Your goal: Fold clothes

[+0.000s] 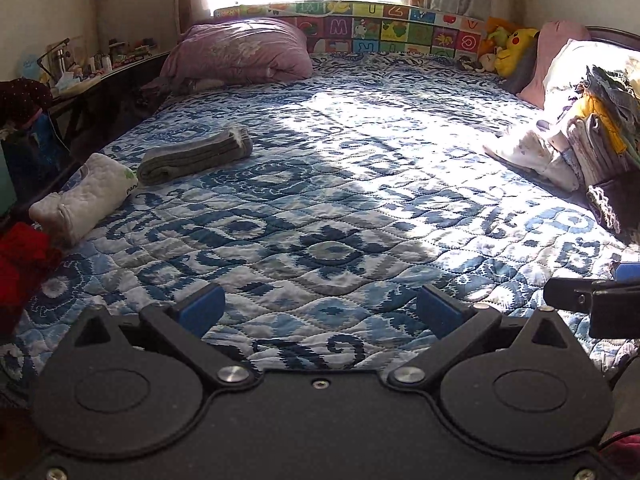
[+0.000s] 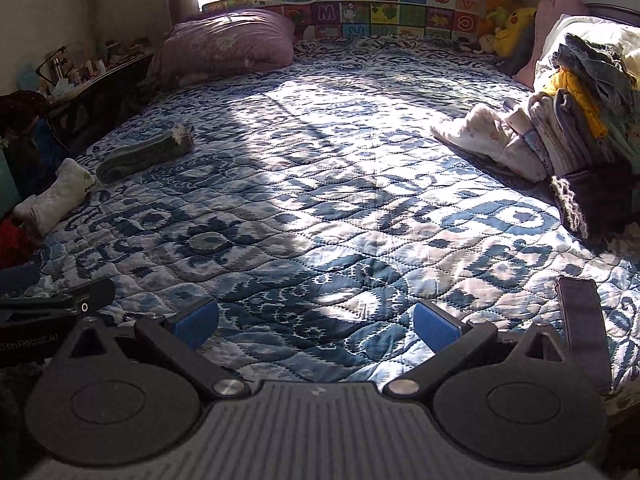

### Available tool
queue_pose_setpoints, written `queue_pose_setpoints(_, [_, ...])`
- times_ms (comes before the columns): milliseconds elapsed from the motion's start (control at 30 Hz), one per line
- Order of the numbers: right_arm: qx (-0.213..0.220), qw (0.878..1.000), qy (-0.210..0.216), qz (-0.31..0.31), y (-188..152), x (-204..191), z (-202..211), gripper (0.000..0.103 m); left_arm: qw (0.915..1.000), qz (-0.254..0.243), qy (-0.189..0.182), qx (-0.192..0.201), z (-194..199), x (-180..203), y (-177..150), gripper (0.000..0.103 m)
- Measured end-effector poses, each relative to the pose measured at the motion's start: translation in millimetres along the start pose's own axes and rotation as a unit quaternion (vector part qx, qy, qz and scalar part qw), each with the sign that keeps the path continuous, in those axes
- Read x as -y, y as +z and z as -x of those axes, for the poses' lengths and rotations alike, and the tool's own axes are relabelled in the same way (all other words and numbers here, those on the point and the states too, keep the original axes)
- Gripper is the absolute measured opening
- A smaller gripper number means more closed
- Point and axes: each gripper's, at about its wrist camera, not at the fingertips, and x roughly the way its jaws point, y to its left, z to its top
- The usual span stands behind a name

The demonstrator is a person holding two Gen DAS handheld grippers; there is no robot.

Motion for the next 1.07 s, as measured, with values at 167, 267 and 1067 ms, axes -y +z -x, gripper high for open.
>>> queue_pose_setpoints(167, [0.019,1.000,0.000,0.011,4,-4,14,0.103,0.9999,-0.015,0.000,-0.001,6,5,-1,0.103])
queue_pose_setpoints(267, [0.026,1.000,0.001,0.013,6,-3,19,0.103,0.9999,-0.007,-0.008,0.006,11,7,0,0.103])
queue_pose_setpoints(1067, [0.015,1.000,0.023,-0.009,18,27,-11,0.103,0.9998,0.009,-0.017,-0.005,-14,37,14,0.103])
